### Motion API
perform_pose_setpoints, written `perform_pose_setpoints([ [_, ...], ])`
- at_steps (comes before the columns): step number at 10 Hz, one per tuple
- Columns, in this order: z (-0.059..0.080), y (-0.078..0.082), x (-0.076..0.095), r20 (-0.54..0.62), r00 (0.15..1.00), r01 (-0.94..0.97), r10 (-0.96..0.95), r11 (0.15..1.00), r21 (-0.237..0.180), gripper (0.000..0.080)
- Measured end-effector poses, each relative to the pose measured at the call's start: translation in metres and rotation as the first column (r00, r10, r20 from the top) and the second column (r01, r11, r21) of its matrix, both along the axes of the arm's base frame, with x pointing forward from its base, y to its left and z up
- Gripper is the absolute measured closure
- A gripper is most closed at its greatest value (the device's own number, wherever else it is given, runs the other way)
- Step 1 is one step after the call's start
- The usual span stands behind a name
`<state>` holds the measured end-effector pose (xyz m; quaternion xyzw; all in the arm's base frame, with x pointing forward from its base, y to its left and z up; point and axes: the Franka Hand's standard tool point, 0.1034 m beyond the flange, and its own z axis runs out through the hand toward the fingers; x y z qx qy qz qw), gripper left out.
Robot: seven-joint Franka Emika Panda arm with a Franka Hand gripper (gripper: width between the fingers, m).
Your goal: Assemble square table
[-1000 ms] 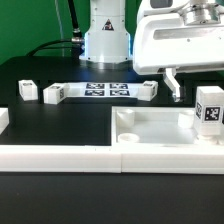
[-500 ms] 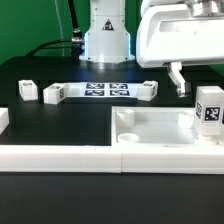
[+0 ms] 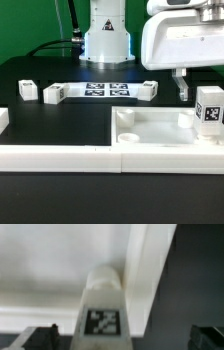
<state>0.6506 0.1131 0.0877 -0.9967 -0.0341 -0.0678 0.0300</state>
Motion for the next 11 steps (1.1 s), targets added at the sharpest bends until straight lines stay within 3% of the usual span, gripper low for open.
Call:
perform_pose_setpoints([
  [1,0.005,-0.006,0.005,-0.094,0.996,0.003,-0.003,1.000,-0.002,0.0150],
  [4,0.009,-0.017,0.023,-0.121,0.992,0.023,-0.023,1.000,0.001,0.0150],
  [9,-0.006,-0.019,0.023,-0.139,0.987,0.081,-0.078,0.997,0.014,0.0150],
  [11,-0.006,-0.019,0.023,-0.140,0.986,0.097,-0.094,0.995,0.014,0.0412],
])
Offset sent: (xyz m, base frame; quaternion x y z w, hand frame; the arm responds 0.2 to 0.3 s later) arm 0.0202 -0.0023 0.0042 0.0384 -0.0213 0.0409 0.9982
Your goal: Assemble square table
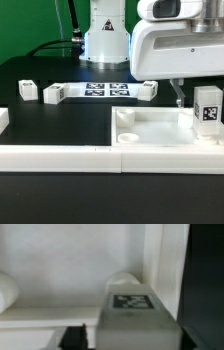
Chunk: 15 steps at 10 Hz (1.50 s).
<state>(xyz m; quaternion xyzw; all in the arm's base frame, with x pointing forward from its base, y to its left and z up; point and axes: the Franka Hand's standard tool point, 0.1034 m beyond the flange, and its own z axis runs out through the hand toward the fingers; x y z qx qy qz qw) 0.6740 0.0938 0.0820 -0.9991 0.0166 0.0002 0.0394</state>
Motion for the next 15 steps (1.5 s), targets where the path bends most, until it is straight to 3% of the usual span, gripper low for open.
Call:
perform_pose_setpoints([
  [1,0.0000,0.0001,0.0001,-0.002,0.999,0.036,-0.036,0.999,0.000,0.0511],
  [5,-0.0001,0.0011,-0.0001,-0.025,0.949,0.313,-0.313,0.950,-0.002,0.0511],
  [8,0.0005,0.0059,0.0019,-0.067,0.711,0.702,-0.700,0.712,0.007,0.0511],
  [9,-0.0013,0.0048,0.0027,-0.096,0.538,0.842,-0.838,0.540,0.010,0.0511],
  [11,-0.0028,0.0021,0.0039,-0.143,0.319,0.947,-0.937,0.322,0.000,0.0511],
  [14,-0.0033,0.0011,0.0039,-0.164,0.124,0.991,-0.979,0.131,-0.028,0.0511],
  [15,-0.0033,0.0010,0.0039,-0.164,0.116,0.992,-0.980,0.123,-0.030,0.0511],
])
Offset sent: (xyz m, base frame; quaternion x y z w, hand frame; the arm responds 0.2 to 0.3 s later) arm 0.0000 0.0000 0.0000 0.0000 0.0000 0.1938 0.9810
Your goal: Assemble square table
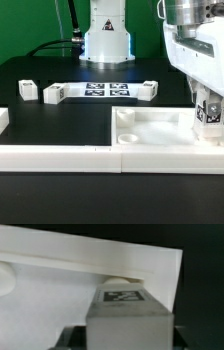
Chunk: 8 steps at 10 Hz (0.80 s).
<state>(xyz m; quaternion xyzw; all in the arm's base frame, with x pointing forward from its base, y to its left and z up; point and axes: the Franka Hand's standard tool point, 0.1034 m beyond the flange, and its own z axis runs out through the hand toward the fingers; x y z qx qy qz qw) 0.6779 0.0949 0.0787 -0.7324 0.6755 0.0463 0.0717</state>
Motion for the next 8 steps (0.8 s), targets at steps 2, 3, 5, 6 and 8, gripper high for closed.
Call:
perform_pose_setpoints([
  [2,0.000,0.001,0.000,0.012,0.996,-0.085,0.085,0.996,-0.006,0.0320],
  [3,0.001,0.004,-0.003,0.018,0.964,-0.266,0.267,0.963,-0.028,0.0320],
  [5,0.002,0.012,-0.006,0.027,0.862,-0.505,0.506,0.862,-0.055,0.0157],
  [6,0.001,0.010,-0.006,0.031,0.832,-0.552,0.554,0.832,-0.059,0.0157],
  [8,0.001,0.010,-0.006,0.041,0.726,-0.683,0.687,0.726,-0.079,0.0151],
])
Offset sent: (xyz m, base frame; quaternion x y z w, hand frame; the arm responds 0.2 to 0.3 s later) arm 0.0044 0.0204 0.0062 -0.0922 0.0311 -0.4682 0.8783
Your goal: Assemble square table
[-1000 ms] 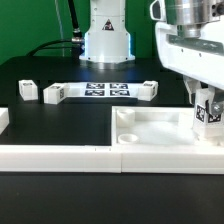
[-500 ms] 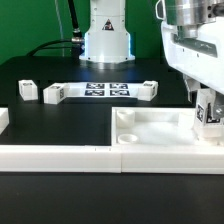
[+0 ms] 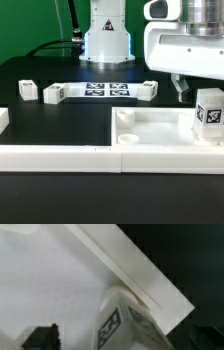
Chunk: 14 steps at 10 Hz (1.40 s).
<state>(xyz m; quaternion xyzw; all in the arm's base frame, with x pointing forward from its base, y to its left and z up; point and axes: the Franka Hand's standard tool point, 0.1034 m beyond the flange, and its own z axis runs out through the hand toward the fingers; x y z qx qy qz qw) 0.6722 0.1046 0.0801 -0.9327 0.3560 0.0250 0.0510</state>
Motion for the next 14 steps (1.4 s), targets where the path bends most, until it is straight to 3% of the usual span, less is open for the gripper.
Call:
perform_pose_setpoints([
  [2,0.0018,0.0032,0.0020,0.035,0.921,-0.387,0.389,0.921,-0.052,0.0150],
  [4,0.0020,-0.0005,0.0060,0.060,0.815,-0.572,0.576,0.817,-0.072,0.0150],
  [6,0.0019,-0.0007,0.0059,0.059,0.831,-0.550,0.554,0.832,-0.070,0.0150],
  [8,0.0019,-0.0002,0.0058,0.056,0.869,-0.488,0.491,0.871,-0.064,0.0422],
  [9,0.0018,0.0000,0.0058,0.053,0.902,-0.426,0.429,0.903,-0.061,0.0422],
  [10,0.0018,-0.0005,0.0058,0.050,0.921,-0.384,0.386,0.922,-0.059,0.0509],
  [12,0.0017,-0.0002,0.0057,0.042,0.966,-0.255,0.257,0.966,-0.054,0.0509],
  [14,0.0016,-0.0002,0.0052,0.019,0.997,0.076,-0.075,0.996,-0.048,0.0509],
])
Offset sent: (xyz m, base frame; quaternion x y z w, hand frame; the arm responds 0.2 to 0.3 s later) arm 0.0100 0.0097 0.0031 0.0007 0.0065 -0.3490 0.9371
